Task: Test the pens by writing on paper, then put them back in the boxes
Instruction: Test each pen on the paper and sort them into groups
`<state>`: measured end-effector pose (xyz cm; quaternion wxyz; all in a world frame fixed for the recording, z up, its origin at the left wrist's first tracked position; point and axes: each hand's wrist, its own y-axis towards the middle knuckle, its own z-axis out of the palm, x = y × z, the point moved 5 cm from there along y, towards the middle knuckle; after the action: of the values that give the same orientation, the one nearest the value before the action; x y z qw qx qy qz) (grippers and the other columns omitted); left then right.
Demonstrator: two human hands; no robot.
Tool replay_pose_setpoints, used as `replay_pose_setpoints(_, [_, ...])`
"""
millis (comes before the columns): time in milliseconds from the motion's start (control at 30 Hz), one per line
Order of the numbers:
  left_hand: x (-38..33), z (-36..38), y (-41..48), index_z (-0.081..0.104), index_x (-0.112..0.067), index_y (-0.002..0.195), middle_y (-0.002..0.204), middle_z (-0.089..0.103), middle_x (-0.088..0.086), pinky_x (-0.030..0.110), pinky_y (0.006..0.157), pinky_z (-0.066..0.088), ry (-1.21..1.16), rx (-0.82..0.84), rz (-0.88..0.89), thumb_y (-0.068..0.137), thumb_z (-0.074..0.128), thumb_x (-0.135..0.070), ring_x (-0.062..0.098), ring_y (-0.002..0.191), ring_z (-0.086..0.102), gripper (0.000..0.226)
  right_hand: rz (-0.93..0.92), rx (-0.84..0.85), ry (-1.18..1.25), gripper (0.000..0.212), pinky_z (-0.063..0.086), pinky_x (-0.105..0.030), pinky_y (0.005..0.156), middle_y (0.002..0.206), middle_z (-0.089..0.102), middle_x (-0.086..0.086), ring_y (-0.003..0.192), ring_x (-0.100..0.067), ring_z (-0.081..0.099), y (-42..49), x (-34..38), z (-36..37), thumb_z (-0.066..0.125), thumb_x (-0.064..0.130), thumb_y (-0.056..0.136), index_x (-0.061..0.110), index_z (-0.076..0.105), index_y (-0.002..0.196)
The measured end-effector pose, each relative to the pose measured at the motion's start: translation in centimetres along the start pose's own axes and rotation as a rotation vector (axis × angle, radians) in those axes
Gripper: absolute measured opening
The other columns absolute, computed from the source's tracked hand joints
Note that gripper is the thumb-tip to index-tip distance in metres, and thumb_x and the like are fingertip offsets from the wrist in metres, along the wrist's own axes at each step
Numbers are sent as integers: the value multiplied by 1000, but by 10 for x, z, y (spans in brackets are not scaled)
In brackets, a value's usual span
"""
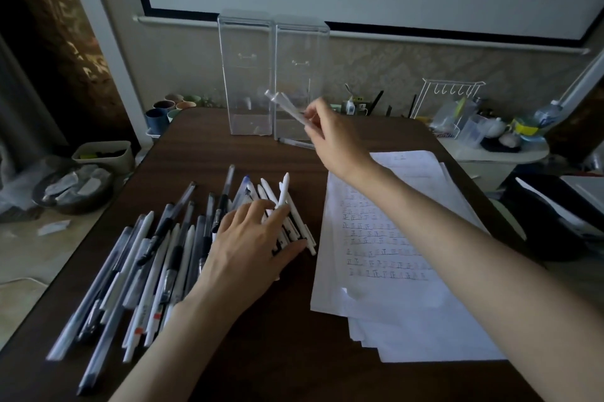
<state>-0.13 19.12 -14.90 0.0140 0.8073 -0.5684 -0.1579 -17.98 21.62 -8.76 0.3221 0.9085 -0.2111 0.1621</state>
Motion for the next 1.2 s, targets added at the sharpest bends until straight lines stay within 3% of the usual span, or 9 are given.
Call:
replay_pose_setpoints(200, [-30,-2,-8,51,-20,132,130,52,1,34,97,37,-27,-61,186,88,41,-55,22,120,50,57,99,113,35,60,45,-32,70,116,46,-3,86,-14,51,-88,-20,-51,37,-9,92,23,33,143])
replay_pose_setpoints(333, [-70,3,-22,54,-20,128,122,56,-1,27,91,42,-127,-14,469,92,38,-47,12,110,52,47,153,128,-309,31,34,-30,70,103,56,-7,83,-20,54,-145,-34,-81,47,38,95,21,50,120])
replay_pose_setpoints(433, [-106,9,-40,51,-18,132,124,55,-1,26,95,43,-211,57,760,97,46,-37,10,112,52,41,118,42,-484,60,31,-31,71,81,56,1,78,-20,53,-182,-39,-96,33,76,80,20,53,84])
replay_pose_setpoints(533, [-126,23,-49,43,-20,139,137,48,-3,27,104,35,-229,193,868,97,44,-43,9,124,44,47,142,-9,-526,66,30,-31,67,63,46,6,66,-17,45,-204,-53,-98,26,84,74,21,39,61])
replay_pose_setpoints(733, [-130,43,-49,16,-36,148,156,11,-12,28,113,1,-156,358,855,95,27,-61,1,142,6,60,189,-33,-521,52,26,-31,70,60,45,9,67,-14,40,-212,-61,-95,35,73,75,24,36,59])
replay_pose_setpoints(967, [-151,52,-51,22,-29,148,157,13,-6,35,116,11,-138,350,887,95,26,-62,7,143,6,63,121,-218,-485,55,31,-31,66,62,52,7,63,-14,44,-210,-60,-105,47,71,77,17,47,64])
replay_pose_setpoints(1067, [-149,53,-51,23,-28,148,157,12,-7,36,116,11,-164,361,873,95,26,-61,6,143,6,62,7,-340,-305,31,43,-26,65,74,61,-2,69,-7,48,-211,-54,-113,66,35,84,4,63,84])
replay_pose_setpoints(1133, [-149,52,-51,25,-28,148,156,15,-6,36,115,12,-159,344,863,95,26,-61,7,143,8,62,7,-455,-93,23,44,-16,66,77,63,-3,69,-2,50,-215,-50,-121,55,17,91,-3,66,95])
replay_pose_setpoints(1200, [-147,50,-51,25,-28,148,156,15,-4,37,115,10,-155,316,826,94,27,-62,9,143,9,63,111,-495,204,33,46,-19,67,80,62,-1,68,-6,55,-218,-49,-124,38,21,93,1,63,101])
